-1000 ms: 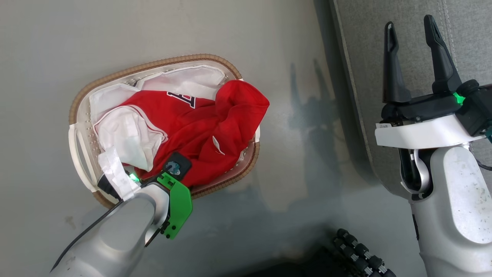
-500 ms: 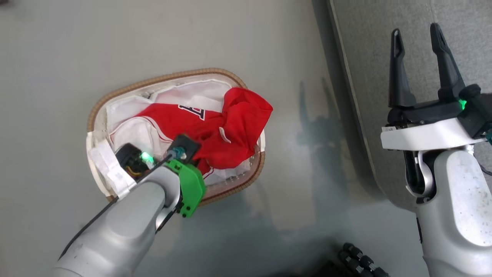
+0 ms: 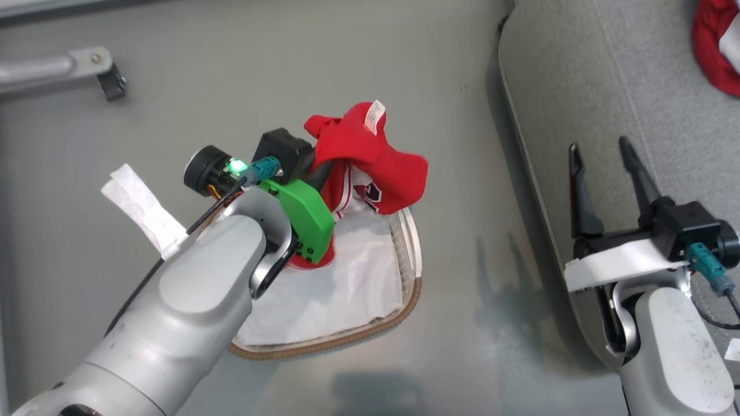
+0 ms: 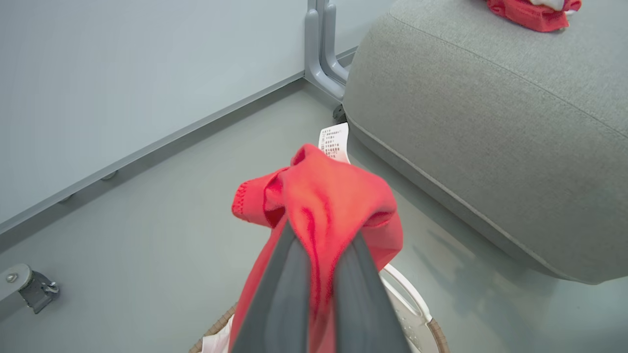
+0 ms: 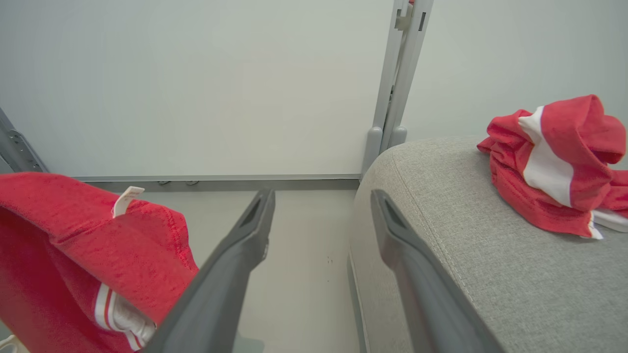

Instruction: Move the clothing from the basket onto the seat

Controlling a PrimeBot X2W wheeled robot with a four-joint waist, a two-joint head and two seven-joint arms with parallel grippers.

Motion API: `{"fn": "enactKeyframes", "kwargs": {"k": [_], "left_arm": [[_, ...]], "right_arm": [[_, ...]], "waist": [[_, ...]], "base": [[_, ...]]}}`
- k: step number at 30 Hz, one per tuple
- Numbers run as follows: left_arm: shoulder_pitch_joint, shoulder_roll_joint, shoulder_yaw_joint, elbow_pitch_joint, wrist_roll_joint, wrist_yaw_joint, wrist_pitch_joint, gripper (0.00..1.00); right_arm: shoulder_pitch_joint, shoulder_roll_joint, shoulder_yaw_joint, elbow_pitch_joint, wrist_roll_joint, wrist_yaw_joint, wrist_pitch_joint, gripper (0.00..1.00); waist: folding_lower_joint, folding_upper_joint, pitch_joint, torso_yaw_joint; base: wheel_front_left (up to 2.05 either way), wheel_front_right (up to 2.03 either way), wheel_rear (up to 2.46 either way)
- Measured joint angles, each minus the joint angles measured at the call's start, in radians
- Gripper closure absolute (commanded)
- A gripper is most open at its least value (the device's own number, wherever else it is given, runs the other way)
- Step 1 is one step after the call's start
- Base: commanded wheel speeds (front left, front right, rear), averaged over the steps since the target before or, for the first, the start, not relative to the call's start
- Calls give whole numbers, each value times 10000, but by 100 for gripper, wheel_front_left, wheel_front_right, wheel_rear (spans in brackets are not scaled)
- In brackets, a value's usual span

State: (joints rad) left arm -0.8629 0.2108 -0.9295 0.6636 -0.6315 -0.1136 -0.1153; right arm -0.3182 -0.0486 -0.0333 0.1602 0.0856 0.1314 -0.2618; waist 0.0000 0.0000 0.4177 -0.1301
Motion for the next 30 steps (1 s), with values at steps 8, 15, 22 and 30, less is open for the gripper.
{"fn": "enactKeyframes", "kwargs": {"k": [8,15,22,30], "left_arm": [[-1002,35,556,-755,-522,-27,104,100],[-1847,341,940,-901,-997,-96,324,100],[-2345,284,1179,-786,-1147,12,364,100],[-2575,-48,1145,-652,-1143,372,537,100]], "right_arm": [[381,2,537,512,-81,0,2,0],[140,2,1540,654,-132,0,0,0],[-330,4,3327,855,157,0,0,0],[-1442,6,5628,1315,1126,0,0,0]], "waist": [[-1,0,-1653,276],[-1,0,-2858,370],[-1,0,-3568,377],[-1,0,-3887,510]], "base": [[0,0,0],[0,0,0],[0,0,0],[0,0,0]]}}
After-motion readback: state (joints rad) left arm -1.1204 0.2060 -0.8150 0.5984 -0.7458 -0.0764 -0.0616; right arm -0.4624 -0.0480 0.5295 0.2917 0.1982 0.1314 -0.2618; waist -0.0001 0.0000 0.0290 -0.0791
